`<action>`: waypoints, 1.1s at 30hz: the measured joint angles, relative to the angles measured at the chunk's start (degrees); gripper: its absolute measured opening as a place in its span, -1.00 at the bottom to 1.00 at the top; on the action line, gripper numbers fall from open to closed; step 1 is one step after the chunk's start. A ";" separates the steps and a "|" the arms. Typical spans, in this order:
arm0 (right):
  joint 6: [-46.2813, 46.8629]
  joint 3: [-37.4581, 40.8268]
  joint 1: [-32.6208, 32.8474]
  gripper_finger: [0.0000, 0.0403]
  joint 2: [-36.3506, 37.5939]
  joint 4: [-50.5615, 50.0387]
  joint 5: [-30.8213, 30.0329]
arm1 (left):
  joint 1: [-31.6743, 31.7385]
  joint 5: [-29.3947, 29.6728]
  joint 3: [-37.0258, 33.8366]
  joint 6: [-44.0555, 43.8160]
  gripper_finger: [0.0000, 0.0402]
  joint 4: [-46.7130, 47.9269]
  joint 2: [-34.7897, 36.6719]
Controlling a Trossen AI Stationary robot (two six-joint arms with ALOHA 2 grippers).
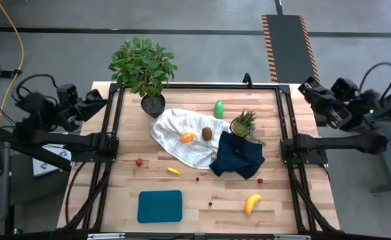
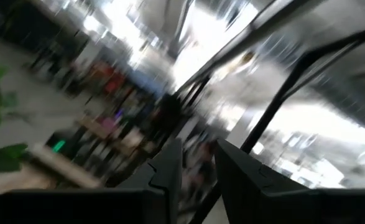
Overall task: Pick and placing Produce into tupperware
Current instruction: Put the cherry into the bin
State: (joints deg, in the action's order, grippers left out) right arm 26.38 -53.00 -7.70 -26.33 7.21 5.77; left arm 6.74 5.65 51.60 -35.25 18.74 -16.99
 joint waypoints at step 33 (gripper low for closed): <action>27.52 -24.14 2.93 -0.82 -42.97 -78.81 -0.48 | 0.00 -3.52 16.47 4.14 -0.59 20.45 -27.23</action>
State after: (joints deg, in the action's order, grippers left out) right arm 53.90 -77.14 -4.77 -69.30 -71.60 5.29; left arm 6.74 2.13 68.07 -31.11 39.20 -44.22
